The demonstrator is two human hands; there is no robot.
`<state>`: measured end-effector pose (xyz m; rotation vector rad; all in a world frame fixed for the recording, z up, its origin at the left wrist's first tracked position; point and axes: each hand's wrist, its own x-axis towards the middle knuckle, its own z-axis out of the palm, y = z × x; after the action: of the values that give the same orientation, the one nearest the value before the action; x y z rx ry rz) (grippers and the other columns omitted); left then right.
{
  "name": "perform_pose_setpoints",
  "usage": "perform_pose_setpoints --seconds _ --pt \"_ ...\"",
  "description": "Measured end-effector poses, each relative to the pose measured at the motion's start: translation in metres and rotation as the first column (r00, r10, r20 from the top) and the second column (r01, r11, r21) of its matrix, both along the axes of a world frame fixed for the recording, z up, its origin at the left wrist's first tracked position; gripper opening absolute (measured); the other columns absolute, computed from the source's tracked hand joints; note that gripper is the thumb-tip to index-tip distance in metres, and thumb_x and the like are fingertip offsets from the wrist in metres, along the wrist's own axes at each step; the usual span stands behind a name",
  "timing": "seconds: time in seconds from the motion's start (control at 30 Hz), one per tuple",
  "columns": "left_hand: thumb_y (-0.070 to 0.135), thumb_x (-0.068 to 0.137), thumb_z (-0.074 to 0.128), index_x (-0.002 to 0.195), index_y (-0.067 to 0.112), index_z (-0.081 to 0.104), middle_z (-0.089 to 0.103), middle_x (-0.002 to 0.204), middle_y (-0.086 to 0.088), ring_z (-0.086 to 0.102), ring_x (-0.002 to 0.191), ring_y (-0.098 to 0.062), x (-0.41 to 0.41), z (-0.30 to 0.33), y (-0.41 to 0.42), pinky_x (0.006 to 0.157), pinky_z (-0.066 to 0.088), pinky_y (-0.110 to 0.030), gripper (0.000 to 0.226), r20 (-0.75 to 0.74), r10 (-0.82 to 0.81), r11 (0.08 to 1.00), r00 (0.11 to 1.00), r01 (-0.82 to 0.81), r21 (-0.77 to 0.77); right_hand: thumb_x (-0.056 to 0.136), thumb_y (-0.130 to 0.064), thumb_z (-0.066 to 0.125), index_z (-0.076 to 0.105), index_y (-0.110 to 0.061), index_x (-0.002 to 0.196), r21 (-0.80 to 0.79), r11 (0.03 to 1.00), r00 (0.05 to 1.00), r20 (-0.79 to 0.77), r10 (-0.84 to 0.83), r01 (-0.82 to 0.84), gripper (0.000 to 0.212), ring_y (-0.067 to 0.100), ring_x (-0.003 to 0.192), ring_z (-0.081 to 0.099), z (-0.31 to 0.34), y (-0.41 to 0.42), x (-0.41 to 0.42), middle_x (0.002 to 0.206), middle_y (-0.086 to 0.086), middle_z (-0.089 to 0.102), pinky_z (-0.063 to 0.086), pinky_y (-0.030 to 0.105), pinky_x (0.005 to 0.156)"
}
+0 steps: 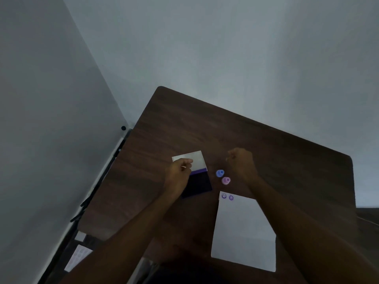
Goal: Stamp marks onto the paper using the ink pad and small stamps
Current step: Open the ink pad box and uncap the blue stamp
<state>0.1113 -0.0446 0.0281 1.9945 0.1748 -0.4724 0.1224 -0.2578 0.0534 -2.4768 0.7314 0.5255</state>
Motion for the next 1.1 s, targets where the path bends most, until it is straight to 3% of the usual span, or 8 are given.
perform_pose_setpoints --seconds 0.23,0.33,0.53,0.67,0.73,0.83,0.97,1.1 --pt "0.022 0.094 0.054 0.112 0.022 0.067 0.065 0.116 0.008 0.057 0.099 -0.002 -0.003 -0.004 -0.024 0.086 0.047 -0.021 0.022 0.004 -0.067 0.998 0.998 0.067 -0.015 0.080 -0.039 0.069 0.061 -0.017 0.067 0.005 0.992 0.981 -0.147 0.125 -0.126 0.027 0.008 0.060 0.058 -0.010 0.001 -0.018 0.062 -0.001 0.062 0.045 0.026 0.058" --pt "0.022 0.094 0.054 0.110 0.022 0.068 0.067 0.115 0.006 0.058 0.101 -0.006 -0.007 -0.008 -0.028 0.089 0.048 -0.025 0.021 -0.002 -0.069 0.998 0.998 0.069 -0.004 0.081 -0.037 0.066 0.063 -0.015 0.070 -0.039 0.978 0.971 -0.134 0.200 -0.207 0.026 0.012 0.068 0.063 -0.020 0.010 -0.018 0.074 0.004 0.068 0.053 0.028 0.067" --pt "0.016 0.092 0.055 0.105 0.025 0.068 0.066 0.112 0.006 0.060 0.103 -0.011 -0.018 -0.014 -0.023 0.086 0.050 -0.025 0.020 -0.095 -0.089 0.994 0.991 0.082 -0.072 0.088 -0.025 0.059 0.064 -0.006 0.086 -0.128 0.936 0.938 -0.161 0.308 -0.329 0.019 0.022 0.088 0.060 -0.027 0.022 -0.018 0.094 0.014 0.065 0.045 0.029 0.073" --pt "0.011 0.093 0.053 0.104 0.022 0.067 0.067 0.110 0.001 0.063 0.102 -0.016 -0.025 -0.015 -0.017 0.088 0.053 -0.030 0.022 -0.107 -0.101 0.991 0.989 0.090 -0.104 0.095 -0.024 0.051 0.061 -0.007 0.110 -0.060 0.916 0.870 -0.345 0.353 -0.396 0.026 0.022 0.106 0.058 -0.020 0.024 -0.014 0.110 0.011 0.062 0.044 0.031 0.091" --pt "0.011 0.093 0.053 0.105 0.021 0.067 0.068 0.110 -0.001 0.063 0.102 -0.017 -0.027 -0.013 -0.016 0.092 0.053 -0.034 0.022 -0.105 -0.105 0.990 0.989 0.094 -0.106 0.096 -0.023 0.048 0.058 -0.009 0.117 -0.017 0.926 0.874 -0.337 0.350 -0.378 0.027 0.018 0.102 0.059 -0.015 0.023 -0.013 0.109 0.007 0.061 0.045 0.032 0.091" --pt "0.012 0.094 0.052 0.106 0.022 0.066 0.067 0.109 0.001 0.063 0.101 -0.014 -0.027 -0.006 -0.014 0.090 0.053 -0.031 0.021 -0.090 -0.117 0.988 0.989 0.107 -0.111 0.094 -0.023 0.051 0.064 -0.008 0.105 0.023 0.980 0.971 -0.137 0.197 -0.195 0.022 0.006 0.067 0.053 -0.007 0.023 -0.017 0.077 -0.001 0.058 0.042 0.024 0.071" --pt "0.015 0.095 0.052 0.109 0.024 0.065 0.067 0.106 0.007 0.063 0.097 -0.007 -0.030 0.010 -0.014 0.079 0.050 -0.017 0.022 -0.035 -0.116 0.985 0.993 0.110 -0.132 0.086 -0.024 0.065 0.067 -0.015 0.090 0.291 0.952 0.968 0.194 -0.157 0.096 0.010 0.006 0.064 0.060 0.024 0.031 -0.040 0.074 -0.007 0.062 0.051 0.022 0.067" --pt "0.029 0.095 0.053 0.123 0.026 0.060 0.060 0.112 0.015 0.055 0.103 0.000 -0.033 0.030 -0.016 0.087 0.046 -0.018 0.029 0.021 -0.113 0.985 0.993 0.115 -0.131 0.080 -0.026 0.072 0.067 -0.021 0.091 0.563 0.797 0.923 0.143 -0.356 0.221 0.013 0.010 0.073 0.064 0.046 0.041 -0.054 0.087 0.000 0.069 0.049 0.022 0.059"
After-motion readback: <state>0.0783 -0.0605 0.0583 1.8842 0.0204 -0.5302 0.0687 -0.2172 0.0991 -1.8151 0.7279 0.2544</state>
